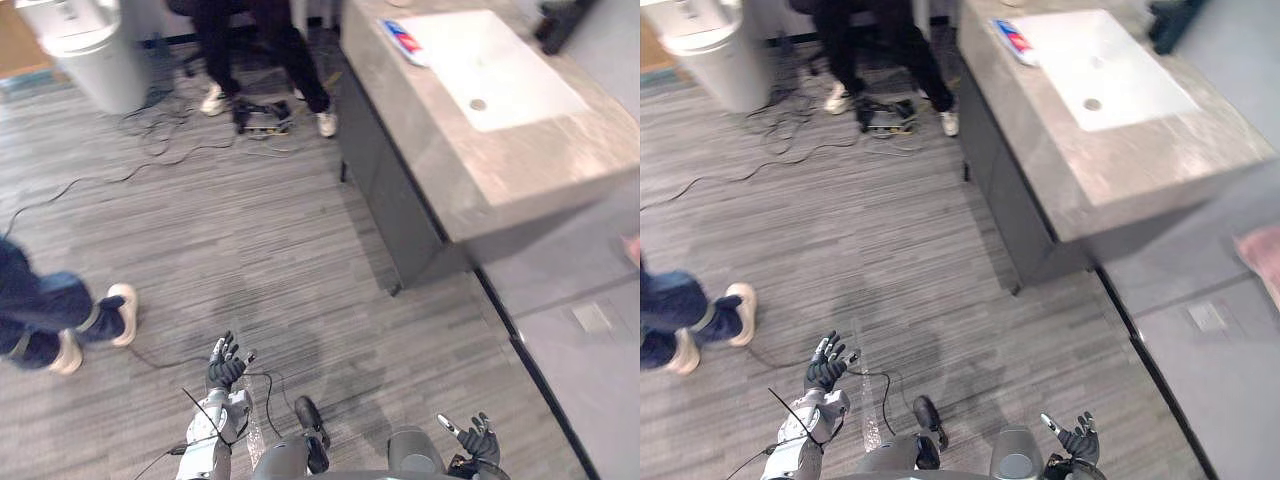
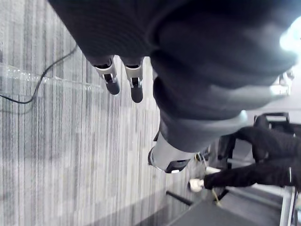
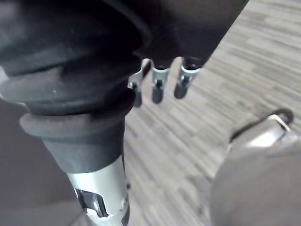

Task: Organize washtable

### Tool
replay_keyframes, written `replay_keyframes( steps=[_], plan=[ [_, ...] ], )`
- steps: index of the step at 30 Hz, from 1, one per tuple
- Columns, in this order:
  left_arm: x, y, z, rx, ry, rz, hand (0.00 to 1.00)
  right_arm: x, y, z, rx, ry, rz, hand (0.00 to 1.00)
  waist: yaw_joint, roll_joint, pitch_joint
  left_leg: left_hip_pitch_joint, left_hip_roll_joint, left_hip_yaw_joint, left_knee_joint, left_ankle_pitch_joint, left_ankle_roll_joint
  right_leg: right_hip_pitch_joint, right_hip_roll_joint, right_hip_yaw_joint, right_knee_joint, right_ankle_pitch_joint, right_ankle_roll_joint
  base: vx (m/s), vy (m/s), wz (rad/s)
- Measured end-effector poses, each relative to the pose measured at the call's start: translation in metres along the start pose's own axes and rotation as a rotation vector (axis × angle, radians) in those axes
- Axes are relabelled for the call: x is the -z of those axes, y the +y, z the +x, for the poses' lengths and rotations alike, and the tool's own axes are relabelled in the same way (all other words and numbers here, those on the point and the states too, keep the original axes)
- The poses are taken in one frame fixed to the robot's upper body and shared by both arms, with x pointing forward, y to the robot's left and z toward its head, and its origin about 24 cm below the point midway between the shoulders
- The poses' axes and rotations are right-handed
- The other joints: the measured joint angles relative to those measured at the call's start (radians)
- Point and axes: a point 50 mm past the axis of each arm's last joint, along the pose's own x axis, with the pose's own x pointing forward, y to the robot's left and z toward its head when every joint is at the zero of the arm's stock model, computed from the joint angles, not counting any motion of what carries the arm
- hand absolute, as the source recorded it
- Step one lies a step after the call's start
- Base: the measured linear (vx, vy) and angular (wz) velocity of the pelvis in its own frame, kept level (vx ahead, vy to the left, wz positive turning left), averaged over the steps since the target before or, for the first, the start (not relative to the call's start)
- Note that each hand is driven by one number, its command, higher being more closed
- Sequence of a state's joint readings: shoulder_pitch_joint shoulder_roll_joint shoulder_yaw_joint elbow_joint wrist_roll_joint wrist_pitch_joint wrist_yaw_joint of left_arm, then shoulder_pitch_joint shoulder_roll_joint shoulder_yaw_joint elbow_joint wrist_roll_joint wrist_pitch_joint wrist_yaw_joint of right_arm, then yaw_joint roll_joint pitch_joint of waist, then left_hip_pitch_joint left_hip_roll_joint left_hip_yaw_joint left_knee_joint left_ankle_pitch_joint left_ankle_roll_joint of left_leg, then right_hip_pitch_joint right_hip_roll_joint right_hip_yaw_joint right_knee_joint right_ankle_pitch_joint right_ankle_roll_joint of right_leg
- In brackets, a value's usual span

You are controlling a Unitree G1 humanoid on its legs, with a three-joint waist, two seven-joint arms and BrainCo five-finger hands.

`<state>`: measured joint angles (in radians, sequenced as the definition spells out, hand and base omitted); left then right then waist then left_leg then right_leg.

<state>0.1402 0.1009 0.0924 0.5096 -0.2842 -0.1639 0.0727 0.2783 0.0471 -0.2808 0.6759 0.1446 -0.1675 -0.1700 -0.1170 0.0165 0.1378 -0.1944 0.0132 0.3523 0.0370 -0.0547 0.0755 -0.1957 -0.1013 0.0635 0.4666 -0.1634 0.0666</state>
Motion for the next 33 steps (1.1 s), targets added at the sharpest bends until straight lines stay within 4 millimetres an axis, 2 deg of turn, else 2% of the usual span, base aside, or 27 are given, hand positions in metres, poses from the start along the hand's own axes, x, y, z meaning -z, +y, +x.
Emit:
replay_keyframes(
  steps=[2,4,5,6,7,12,14,21,23,25,26,27,29,30,31,32,33],
  plan=[
    [0.008,0.006,-0.006,-0.016,0.024,0.027,0.00,-0.001,0.004,0.000,-0.038,-0.011,-0.075,0.00,-0.004,-0.011,-0.006,0.023,-0.022,-0.038,-0.004,0.022,0.018,0.001,0.078,0.055,-0.053,-0.053,-0.017,0.12,-0.011,0.86],
    [0.017,0.007,-0.010,-0.025,0.057,0.026,0.00,-0.001,0.007,0.000,-0.063,-0.019,-0.083,0.00,0.000,-0.023,-0.006,0.055,-0.039,-0.042,-0.002,0.028,0.027,0.001,0.100,0.082,-0.094,-0.053,-0.026,0.10,-0.033,0.51],
    [0.021,0.007,-0.012,-0.029,0.070,0.020,0.00,-0.002,0.007,0.000,-0.070,-0.023,-0.083,0.00,0.000,-0.029,-0.010,0.065,-0.043,-0.041,-0.002,0.028,0.027,0.000,0.099,0.083,-0.116,-0.047,-0.028,0.10,-0.040,0.23],
    [0.028,0.008,-0.018,-0.038,0.092,0.012,0.00,-0.001,0.012,-0.001,-0.083,-0.025,-0.079,0.00,0.001,-0.044,-0.015,0.088,-0.058,-0.037,-0.009,0.027,0.024,-0.003,0.093,0.104,-0.201,0.046,-0.038,0.08,-0.040,0.12],
    [0.030,0.009,-0.019,-0.041,0.102,0.008,0.00,0.000,0.012,-0.002,-0.085,-0.023,-0.078,0.00,-0.004,-0.044,-0.014,0.095,-0.059,-0.040,-0.015,0.027,0.023,0.000,0.093,0.108,-0.208,0.043,-0.032,0.09,-0.073,0.02],
    [0.037,-0.005,-0.021,-0.020,0.125,-0.049,0.00,0.001,0.012,-0.001,-0.083,-0.015,-0.079,0.00,-0.010,-0.038,-0.025,0.127,-0.044,-0.029,-0.110,0.063,-0.028,0.021,0.116,0.112,-0.284,0.065,-0.043,0.04,-0.103,-0.17],
    [0.039,-0.009,-0.022,-0.016,0.133,-0.060,0.00,0.009,0.010,-0.002,-0.075,0.018,-0.085,0.00,-0.009,-0.042,-0.027,0.162,-0.032,-0.021,-0.128,0.063,-0.029,0.051,0.132,0.118,-0.299,0.073,-0.049,0.04,-0.091,-0.16],
    [0.041,-0.007,-0.023,-0.027,0.139,-0.061,0.00,0.010,0.008,-0.002,-0.067,0.025,-0.080,0.00,0.001,-0.041,-0.030,0.155,-0.035,-0.021,-0.128,0.061,-0.025,0.054,0.127,0.121,-0.317,0.086,-0.045,0.04,-0.007,-0.01],
    [0.040,-0.009,-0.023,-0.022,0.133,-0.064,0.00,0.012,0.004,-0.003,-0.049,0.036,-0.069,0.00,0.023,-0.039,-0.027,0.162,-0.032,-0.025,-0.109,0.016,-0.005,0.045,0.129,0.116,-0.260,0.078,-0.034,0.02,0.035,0.00],
    [0.038,-0.013,-0.022,-0.018,0.123,-0.077,0.00,0.008,-0.002,-0.003,-0.023,0.023,-0.049,0.00,0.033,-0.007,-0.003,0.183,-0.005,-0.045,-0.063,-0.020,0.003,-0.014,0.154,0.073,-0.038,0.078,-0.036,-0.02,0.017,0.23],
    [0.037,-0.013,-0.022,-0.018,0.119,-0.079,0.00,0.008,-0.004,-0.004,-0.020,0.016,-0.049,0.00,0.034,-0.003,0.000,0.192,0.001,-0.050,-0.045,-0.032,0.008,-0.045,0.152,0.050,0.054,0.083,-0.045,0.03,0.023,0.39],
    [0.034,-0.018,-0.022,-0.010,0.104,-0.088,0.00,0.008,-0.006,-0.007,-0.019,0.009,-0.051,0.00,0.035,-0.008,0.008,0.211,0.010,-0.055,-0.009,-0.061,0.016,-0.103,0.136,0.011,0.205,0.104,-0.089,0.09,0.031,0.31],
    [0.033,-0.016,-0.022,-0.028,0.101,-0.086,0.00,0.009,-0.009,-0.010,-0.013,0.005,-0.050,0.00,0.048,-0.009,0.010,0.223,0.031,-0.067,0.038,-0.095,0.012,-0.166,0.118,-0.037,0.355,0.066,-0.090,0.10,0.031,0.23],
    [0.031,-0.017,-0.021,-0.026,0.094,-0.085,0.00,0.011,-0.010,-0.013,-0.007,0.009,-0.033,0.00,0.039,-0.007,0.011,0.230,0.046,-0.087,0.041,-0.102,0.007,-0.207,0.113,-0.076,0.370,0.017,-0.076,0.09,0.010,0.24],
    [0.029,-0.018,-0.020,-0.021,0.087,-0.083,0.00,0.012,-0.009,-0.014,-0.006,0.010,-0.026,0.00,0.031,-0.007,0.011,0.232,0.051,-0.096,0.040,-0.103,0.005,-0.220,0.113,-0.097,0.346,0.005,-0.064,0.18,-0.012,0.37],
    [0.025,-0.021,-0.017,-0.008,0.075,-0.081,0.00,0.013,-0.009,-0.015,0.000,0.014,-0.010,0.00,0.016,-0.013,0.017,0.233,0.056,-0.115,0.038,-0.108,-0.001,-0.234,0.115,-0.136,0.261,-0.006,-0.047,0.23,-0.039,0.31],
    [0.022,-0.027,-0.013,0.014,0.065,-0.077,0.00,0.019,-0.012,-0.019,0.021,0.032,0.018,0.00,0.013,-0.019,0.020,0.233,0.054,-0.122,0.040,-0.121,-0.006,-0.236,0.116,-0.171,0.130,-0.005,-0.034,0.25,-0.051,0.26]
  ],
)
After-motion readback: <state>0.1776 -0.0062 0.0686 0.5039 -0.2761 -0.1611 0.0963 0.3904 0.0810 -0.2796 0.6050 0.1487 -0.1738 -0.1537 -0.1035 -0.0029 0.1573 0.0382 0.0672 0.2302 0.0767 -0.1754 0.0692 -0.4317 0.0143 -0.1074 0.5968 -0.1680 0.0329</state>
